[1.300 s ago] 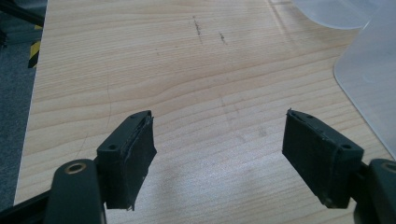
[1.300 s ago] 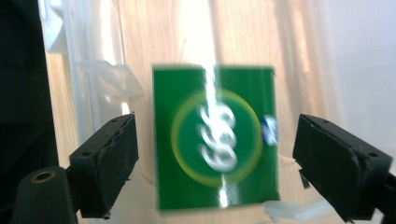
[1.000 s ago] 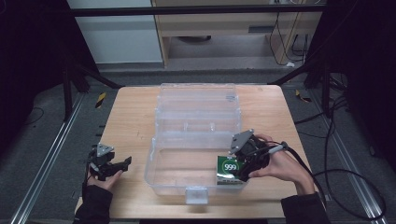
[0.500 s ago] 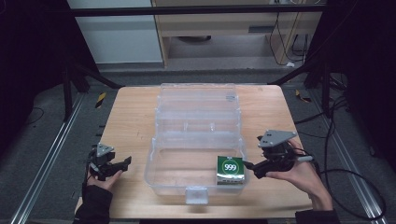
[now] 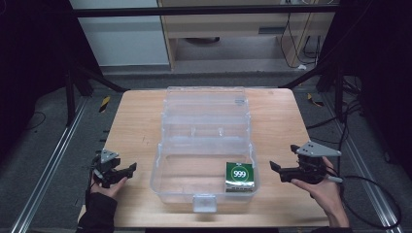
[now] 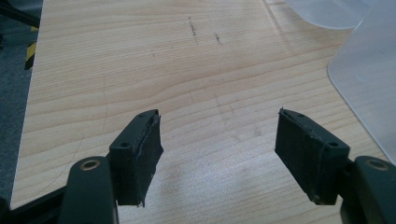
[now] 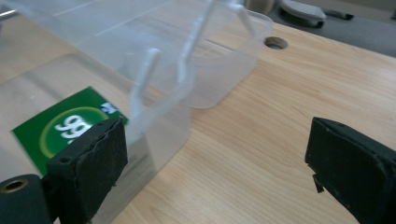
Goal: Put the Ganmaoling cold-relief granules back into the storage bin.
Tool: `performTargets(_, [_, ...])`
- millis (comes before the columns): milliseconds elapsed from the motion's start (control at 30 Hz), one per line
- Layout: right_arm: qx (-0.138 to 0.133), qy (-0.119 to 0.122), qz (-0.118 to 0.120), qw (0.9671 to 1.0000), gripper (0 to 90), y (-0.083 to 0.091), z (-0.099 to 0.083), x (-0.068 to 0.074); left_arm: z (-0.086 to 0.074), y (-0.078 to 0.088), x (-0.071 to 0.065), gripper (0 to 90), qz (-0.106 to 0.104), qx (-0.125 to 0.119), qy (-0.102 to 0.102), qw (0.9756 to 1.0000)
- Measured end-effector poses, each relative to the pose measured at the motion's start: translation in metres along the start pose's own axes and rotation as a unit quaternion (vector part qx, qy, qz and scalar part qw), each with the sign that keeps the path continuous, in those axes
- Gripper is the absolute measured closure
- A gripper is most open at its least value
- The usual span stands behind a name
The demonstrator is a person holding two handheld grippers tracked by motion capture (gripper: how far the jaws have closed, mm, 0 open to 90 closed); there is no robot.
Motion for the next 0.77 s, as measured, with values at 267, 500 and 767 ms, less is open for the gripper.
performTargets(267, [0.009,-0.061,-0.047,0.997,6.1,-0.013,-0.03,-0.028,-0.001,-0.001,0.0,33.8,0.0,0.002,-0.001,1.0])
performTargets(500, [0.02,-0.083,-0.081,0.9931,6.0,-0.02,-0.051,-0.044,-0.002,-0.002,0.001,35.5,0.001,0.005,-0.001,1.0])
performTargets(767, [0.036,-0.096,-0.102,0.9896,5.8,-0.028,-0.07,-0.055,-0.003,-0.002,0.003,35.9,0.005,0.01,0.001,0.9999])
Point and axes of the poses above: each handheld gripper's, and its own axes: y roughly backward along the jaws, z roughly out of its top, x roughly to its left, the point moved 10 cm from there along -y, roughly forward along the jaws, and after that the axes turned 7 degrees about -z, right-handed, at the moved point
